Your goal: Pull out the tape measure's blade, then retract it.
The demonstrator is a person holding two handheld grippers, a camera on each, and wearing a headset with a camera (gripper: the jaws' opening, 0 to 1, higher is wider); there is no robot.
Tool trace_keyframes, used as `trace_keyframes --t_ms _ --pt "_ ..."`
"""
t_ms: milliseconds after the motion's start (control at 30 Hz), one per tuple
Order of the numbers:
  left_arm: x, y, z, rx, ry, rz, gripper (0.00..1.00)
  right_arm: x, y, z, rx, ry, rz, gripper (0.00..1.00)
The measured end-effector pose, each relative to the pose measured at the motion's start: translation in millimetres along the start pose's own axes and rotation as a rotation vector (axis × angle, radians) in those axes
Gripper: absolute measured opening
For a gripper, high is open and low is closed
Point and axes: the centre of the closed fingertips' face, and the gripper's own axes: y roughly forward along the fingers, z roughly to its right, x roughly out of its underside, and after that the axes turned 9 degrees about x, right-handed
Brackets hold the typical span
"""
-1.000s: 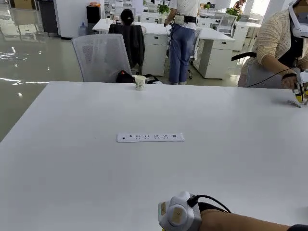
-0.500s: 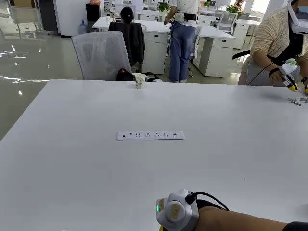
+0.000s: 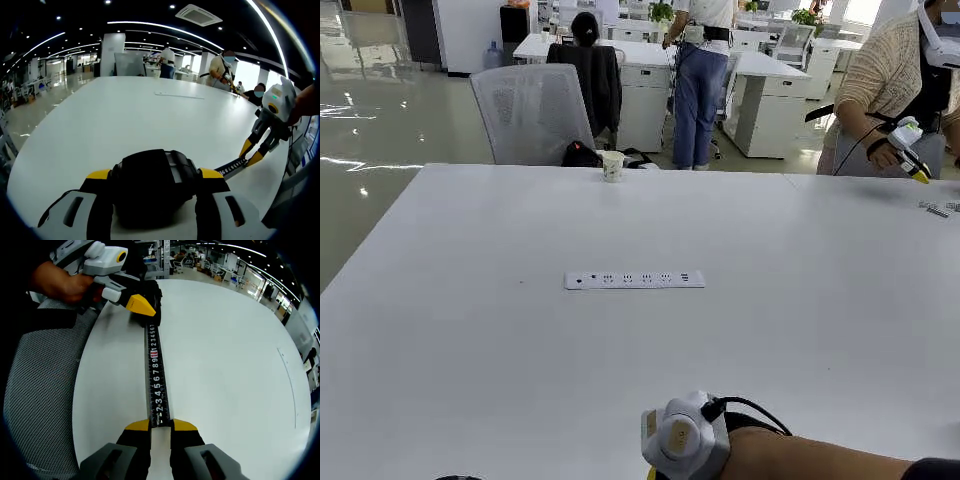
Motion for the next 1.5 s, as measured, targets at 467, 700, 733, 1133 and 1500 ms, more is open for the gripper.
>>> trace_keyframes --t_ms 467,700,733,1133,1500 --pt "0.8 1.0 -0.5 0.013 0.008 -0.013 0.61 -6.2 3.6 -1.2 -0.008 0.007 0.006 0.10" --pt "1.4 1.4 0.1 0.013 0.012 -0.024 0.62 -9.3 4.6 -1.9 -0.008 0.012 0.005 0.11" --pt "1.5 1.4 0.1 0.013 0.012 -0.024 0.62 -9.7 4.7 -2.1 -0.008 0.013 0.004 0.11" --pt "1.5 1.9 0.5 0.005 0.029 -0.033 0.62 -12.6 5.9 -3.5 -0.006 0.014 0.002 0.11" --pt "2.2 1.4 0.4 0.008 0.039 -0.047 0.62 -17.3 8.7 -3.6 -0.006 0.016 0.004 0.11"
